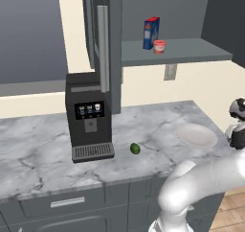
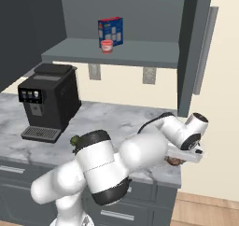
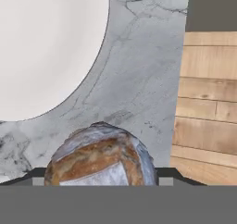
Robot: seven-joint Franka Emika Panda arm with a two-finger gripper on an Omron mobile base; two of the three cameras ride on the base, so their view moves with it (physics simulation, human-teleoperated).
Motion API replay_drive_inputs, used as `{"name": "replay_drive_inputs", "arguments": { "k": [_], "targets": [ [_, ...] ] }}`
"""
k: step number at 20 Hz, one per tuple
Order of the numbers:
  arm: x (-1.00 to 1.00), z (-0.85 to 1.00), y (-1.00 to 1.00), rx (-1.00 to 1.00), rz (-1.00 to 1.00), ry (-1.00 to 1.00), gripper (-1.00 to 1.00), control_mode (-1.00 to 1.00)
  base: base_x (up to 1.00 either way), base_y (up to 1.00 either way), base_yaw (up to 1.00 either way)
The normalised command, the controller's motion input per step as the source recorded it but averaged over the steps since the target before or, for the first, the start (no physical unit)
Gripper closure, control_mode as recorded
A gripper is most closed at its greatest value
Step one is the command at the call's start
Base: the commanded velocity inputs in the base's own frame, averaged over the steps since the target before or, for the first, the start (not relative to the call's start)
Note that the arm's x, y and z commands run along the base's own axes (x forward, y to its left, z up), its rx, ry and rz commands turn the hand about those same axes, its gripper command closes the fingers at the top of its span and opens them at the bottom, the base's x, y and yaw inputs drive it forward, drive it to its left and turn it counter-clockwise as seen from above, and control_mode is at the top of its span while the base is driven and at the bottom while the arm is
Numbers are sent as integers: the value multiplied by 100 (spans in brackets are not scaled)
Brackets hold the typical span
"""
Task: Pick the avocado and bread from the counter and place them on the plate. Then pick the jam from the cabinet and place it next to the plate. Lastly close the cabinet door.
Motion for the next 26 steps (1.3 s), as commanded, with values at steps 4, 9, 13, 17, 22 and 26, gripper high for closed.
{"name": "replay_drive_inputs", "arguments": {
  "k": [4,9,13,17,22,26],
  "targets": [
    [-2,66,15,0,0,-25,100,-100,0,0,0],
    [0,63,71,-6,0,-13,100,-100,0,0,0],
    [2,37,100,-17,-5,-3,100,-100,0,0,0],
    [21,3,68,-10,-2,0,100,-100,0,0,0],
    [14,1,35,0,0,2,100,-100,0,0,0],
    [22,-1,26,0,0,2,100,-100,0,0,0]
  ]
}}
